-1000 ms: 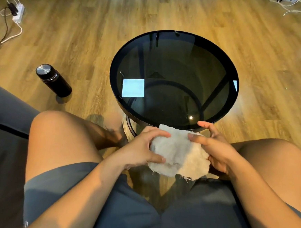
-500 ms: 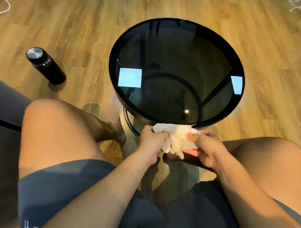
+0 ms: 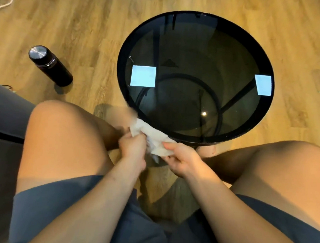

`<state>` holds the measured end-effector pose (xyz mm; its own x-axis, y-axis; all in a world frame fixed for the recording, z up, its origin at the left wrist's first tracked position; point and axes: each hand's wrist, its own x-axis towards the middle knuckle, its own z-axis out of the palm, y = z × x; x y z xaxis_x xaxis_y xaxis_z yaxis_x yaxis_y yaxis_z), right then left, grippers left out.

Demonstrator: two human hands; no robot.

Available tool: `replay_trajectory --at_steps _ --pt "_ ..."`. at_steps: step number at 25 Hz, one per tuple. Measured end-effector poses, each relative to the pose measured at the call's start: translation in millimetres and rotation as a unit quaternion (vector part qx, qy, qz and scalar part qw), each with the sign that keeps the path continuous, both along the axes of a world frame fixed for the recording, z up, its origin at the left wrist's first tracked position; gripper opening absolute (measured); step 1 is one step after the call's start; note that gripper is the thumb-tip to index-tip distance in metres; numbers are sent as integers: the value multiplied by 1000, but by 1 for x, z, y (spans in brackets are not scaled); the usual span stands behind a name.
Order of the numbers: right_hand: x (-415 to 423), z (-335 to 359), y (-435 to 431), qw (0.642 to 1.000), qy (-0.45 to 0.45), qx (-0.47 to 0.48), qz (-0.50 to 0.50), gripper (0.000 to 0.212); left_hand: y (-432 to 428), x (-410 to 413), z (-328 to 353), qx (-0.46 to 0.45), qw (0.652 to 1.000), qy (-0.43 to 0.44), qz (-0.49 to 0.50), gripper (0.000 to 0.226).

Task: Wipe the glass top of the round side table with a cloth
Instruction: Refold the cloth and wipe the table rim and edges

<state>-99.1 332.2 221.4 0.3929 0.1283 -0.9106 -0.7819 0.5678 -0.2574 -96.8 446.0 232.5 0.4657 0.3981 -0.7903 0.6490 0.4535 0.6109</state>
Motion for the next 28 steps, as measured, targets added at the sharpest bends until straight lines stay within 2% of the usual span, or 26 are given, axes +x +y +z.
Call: replay_trajectory --at_steps 2,3,4,6,7,8,11,13,14,15,17,18,19,21,22,24,26,28 --pt "-15 -2 -49 994 1 -111 4 32 -39 -17 0 -44 996 56 -54 20" --pt "-18 0 -73 988 -11 -148 -35 39 -59 -23 0 -72 991 70 -86 19" --pt "-19 1 -98 978 -26 -182 -103 43 -81 -27 0 -109 982 63 -138 17" --pt "-20 4 -133 933 -69 -251 -247 39 -121 -28 10 -197 952 11 -232 14" --pt "-21 9 -136 914 -101 -282 -274 36 -134 -27 16 -231 939 -7 -253 16" --pt "-23 11 -130 906 -135 -308 -258 36 -143 -26 24 -247 937 -9 -248 19" --pt "-38 3 -63 912 -170 -363 -91 76 -128 -26 38 -166 958 33 -231 13" --pt "-40 -6 -28 921 -155 -352 -66 79 -106 -24 47 -50 966 12 -255 16" --pt "-33 -11 -27 918 -133 -365 -79 77 -100 -24 47 43 951 -37 -303 21" --pt "-22 -18 -37 914 -115 -377 -96 76 -97 -24 45 160 907 -100 -376 25" --pt "2 -24 -67 901 -108 -403 -119 72 -99 -23 39 394 748 -213 -489 19" --pt "11 -27 -82 889 -109 -432 -105 70 -100 -22 34 470 669 -245 -522 16" --pt "17 -27 -96 876 -110 -461 -88 69 -98 -22 26 512 607 -266 -547 23" --pt "34 -21 -130 854 -131 -481 -145 61 -89 -19 12 547 517 -278 -597 36" --pt "45 -16 -150 845 -123 -477 -208 56 -85 -18 8 566 478 -272 -614 38" --pt "70 -5 -190 817 -108 -482 -298 45 -81 -17 4 598 422 -266 -628 38" --pt "73 5 -187 823 -118 -479 -281 43 -82 -10 4 610 391 -265 -636 38" --pt "49 5 -139 853 -138 -458 -209 63 -88 2 11 597 372 -264 -660 30"
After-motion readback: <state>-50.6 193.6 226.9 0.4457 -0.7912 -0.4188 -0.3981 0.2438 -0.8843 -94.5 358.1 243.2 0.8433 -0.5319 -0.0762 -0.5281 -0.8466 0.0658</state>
